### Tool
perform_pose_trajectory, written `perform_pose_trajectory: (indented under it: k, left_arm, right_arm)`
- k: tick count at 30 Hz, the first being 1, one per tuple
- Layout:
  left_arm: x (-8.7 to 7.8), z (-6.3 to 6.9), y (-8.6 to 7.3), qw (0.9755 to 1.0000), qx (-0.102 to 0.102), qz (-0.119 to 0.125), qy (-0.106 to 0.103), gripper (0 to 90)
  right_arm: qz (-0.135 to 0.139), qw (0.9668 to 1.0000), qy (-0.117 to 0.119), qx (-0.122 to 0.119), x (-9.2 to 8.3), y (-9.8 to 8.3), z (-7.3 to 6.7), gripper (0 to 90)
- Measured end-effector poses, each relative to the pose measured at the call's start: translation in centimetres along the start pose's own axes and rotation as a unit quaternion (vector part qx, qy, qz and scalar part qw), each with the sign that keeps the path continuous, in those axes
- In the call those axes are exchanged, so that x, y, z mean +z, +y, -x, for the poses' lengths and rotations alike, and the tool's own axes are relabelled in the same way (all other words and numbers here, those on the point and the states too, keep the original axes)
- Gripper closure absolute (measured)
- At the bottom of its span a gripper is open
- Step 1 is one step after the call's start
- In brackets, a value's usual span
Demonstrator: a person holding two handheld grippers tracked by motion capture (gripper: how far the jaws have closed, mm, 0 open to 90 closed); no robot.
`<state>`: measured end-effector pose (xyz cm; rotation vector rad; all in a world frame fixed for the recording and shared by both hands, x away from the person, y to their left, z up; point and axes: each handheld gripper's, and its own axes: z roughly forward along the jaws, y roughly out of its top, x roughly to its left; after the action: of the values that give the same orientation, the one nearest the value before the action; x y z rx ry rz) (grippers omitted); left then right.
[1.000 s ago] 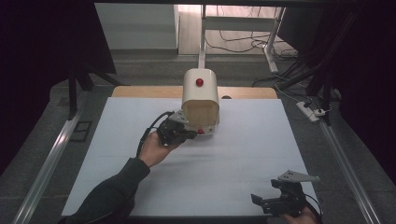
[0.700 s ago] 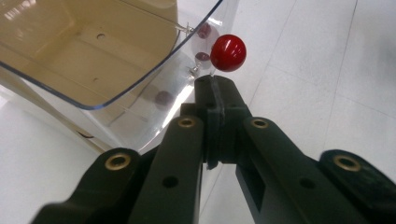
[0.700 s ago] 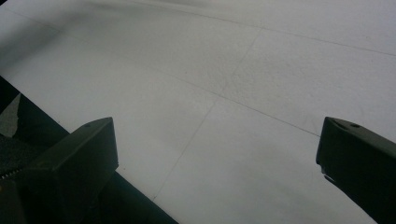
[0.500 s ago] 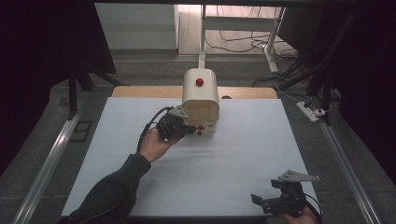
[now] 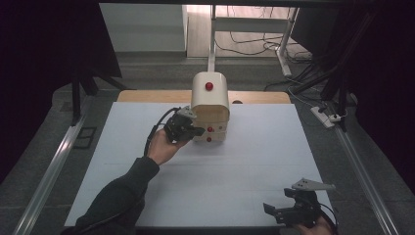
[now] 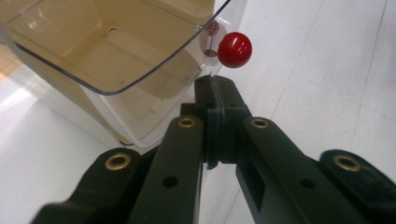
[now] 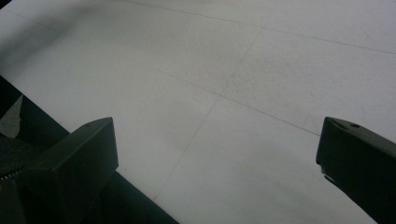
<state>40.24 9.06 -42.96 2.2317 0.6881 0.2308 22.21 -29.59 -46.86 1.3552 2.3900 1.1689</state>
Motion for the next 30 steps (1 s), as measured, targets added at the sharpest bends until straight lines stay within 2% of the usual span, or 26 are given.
perform_pose_trajectory:
  k: [18, 30]
  left_arm:
    - [0.5, -0.9, 0.61, 0.9998, -0.007, -0.002, 0.016, 88.8]
    - [0.53, -0.67, 0.5, 0.9997, -0.008, 0.003, 0.022, 88.5]
  right_arm:
    - [0.001, 1.0, 0.002, 0.003, -0.03, -0.01, 0.07, 0.0]
    - [0.002, 1.0, 0.004, 0.005, -0.05, -0.02, 0.11, 0.0]
